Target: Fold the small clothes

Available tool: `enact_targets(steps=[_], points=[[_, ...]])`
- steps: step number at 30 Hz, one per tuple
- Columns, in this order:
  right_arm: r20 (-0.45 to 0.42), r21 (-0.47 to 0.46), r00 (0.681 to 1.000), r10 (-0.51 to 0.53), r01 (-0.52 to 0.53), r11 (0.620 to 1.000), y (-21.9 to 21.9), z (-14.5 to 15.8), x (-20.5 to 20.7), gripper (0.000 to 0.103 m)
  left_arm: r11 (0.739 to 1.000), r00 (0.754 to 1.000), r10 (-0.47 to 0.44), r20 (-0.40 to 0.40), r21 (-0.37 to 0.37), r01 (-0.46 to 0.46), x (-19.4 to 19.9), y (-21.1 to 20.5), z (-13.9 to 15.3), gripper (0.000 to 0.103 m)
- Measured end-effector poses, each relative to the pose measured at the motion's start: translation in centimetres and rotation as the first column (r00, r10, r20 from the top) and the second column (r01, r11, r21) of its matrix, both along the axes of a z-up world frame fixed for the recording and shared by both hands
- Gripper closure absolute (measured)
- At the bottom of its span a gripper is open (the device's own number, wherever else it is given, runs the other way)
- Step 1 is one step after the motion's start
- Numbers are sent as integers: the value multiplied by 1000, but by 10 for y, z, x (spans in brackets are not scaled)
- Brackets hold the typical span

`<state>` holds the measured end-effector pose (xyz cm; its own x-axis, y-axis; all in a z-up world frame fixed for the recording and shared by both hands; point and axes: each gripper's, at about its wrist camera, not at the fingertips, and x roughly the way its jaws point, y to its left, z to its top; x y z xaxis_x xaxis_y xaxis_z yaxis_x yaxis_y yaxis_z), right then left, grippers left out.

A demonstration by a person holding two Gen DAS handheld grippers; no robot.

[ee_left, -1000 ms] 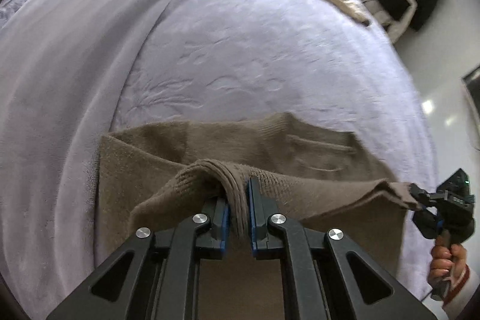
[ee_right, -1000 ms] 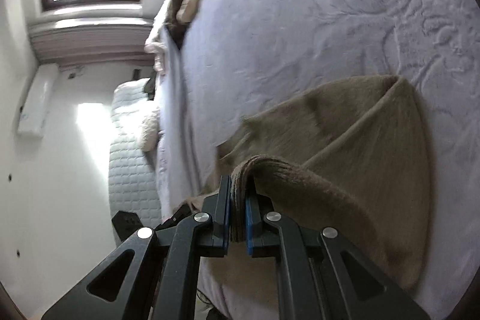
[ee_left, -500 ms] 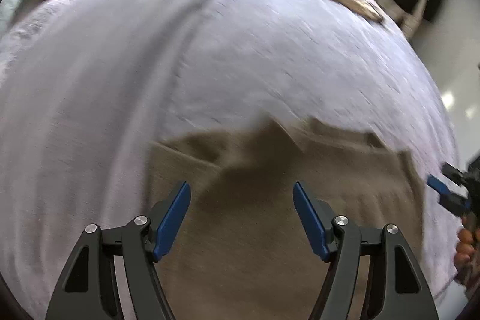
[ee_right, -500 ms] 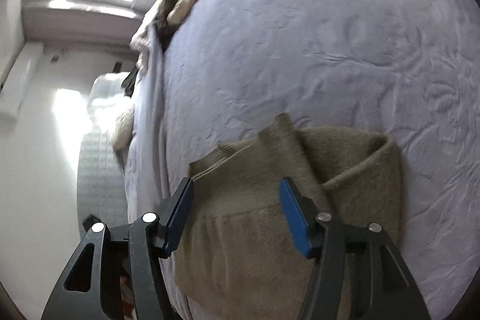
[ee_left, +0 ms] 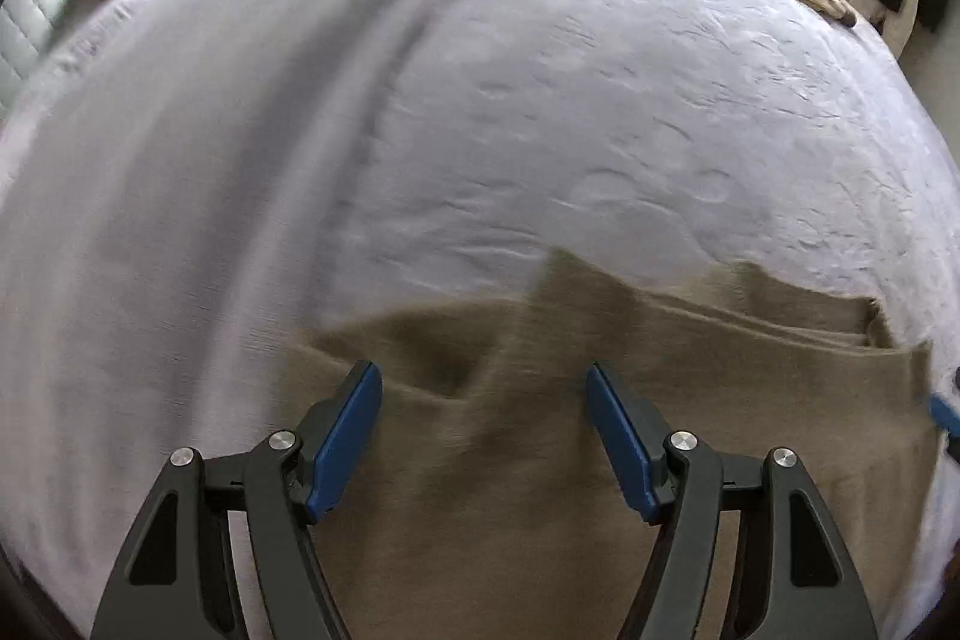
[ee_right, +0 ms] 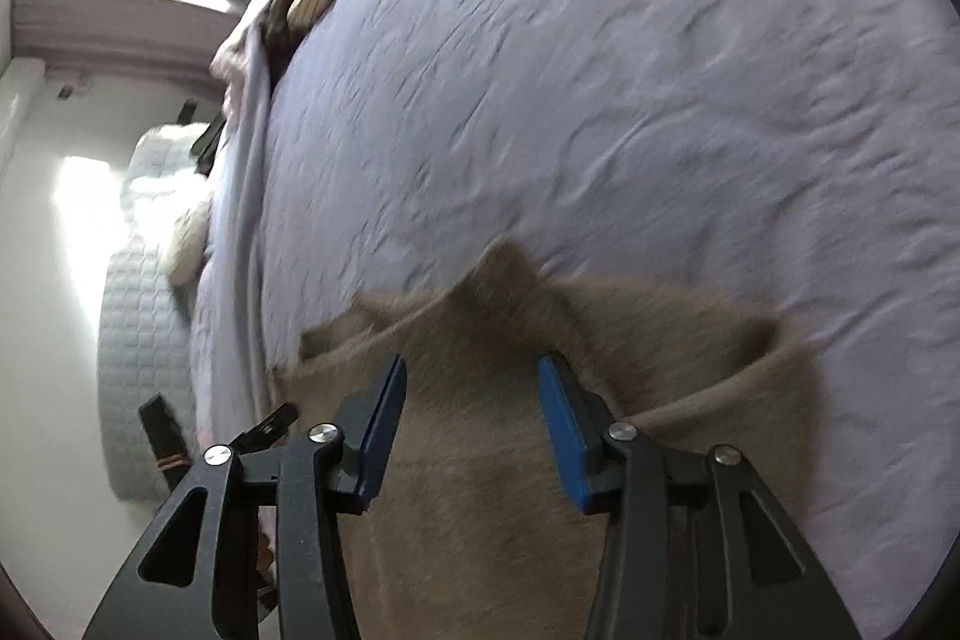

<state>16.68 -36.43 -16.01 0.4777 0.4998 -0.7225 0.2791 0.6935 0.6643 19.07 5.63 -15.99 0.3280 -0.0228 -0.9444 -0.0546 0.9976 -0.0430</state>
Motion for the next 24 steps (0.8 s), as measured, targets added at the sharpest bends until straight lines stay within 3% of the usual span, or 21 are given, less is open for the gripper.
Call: enact_targets(steps=[1,7,11,15,18,21,22,23,24], points=[[5,-11,1000,-12,12,1000,-5,5,-3,42,1000,1000,-6,-3,-9,6,-6,9,7,31],[34,54,996,80,-82,995,13,28,-37,41,991,994,-61,-93,-125,49,-74,57,24,31],[36,178,981,189,-193,965,68,29,-77,41,975,984,-84,-159,-217,48,-118,75,17,31],[-8,326,961,276,-258,909,146,10,-122,41,955,971,-146,-191,-285,88,-145,79,1,31],[-78,392,960,268,-217,894,194,-15,-151,41,934,961,-166,-220,-347,82,-159,84,-8,31],[-136,447,975,175,-97,889,222,-44,-170,41,907,963,-166,-212,-416,64,-161,92,-9,32],[-149,453,978,146,-64,889,226,-51,-172,41,890,964,-169,-207,-452,59,-161,93,-10,35],[-166,462,981,105,-17,887,230,-60,-174,41,875,963,-182,-201,-480,66,-161,95,-10,46],[-179,478,982,56,37,878,233,-68,-175,41,868,960,-196,-201,-490,75,-162,96,-10,66]])
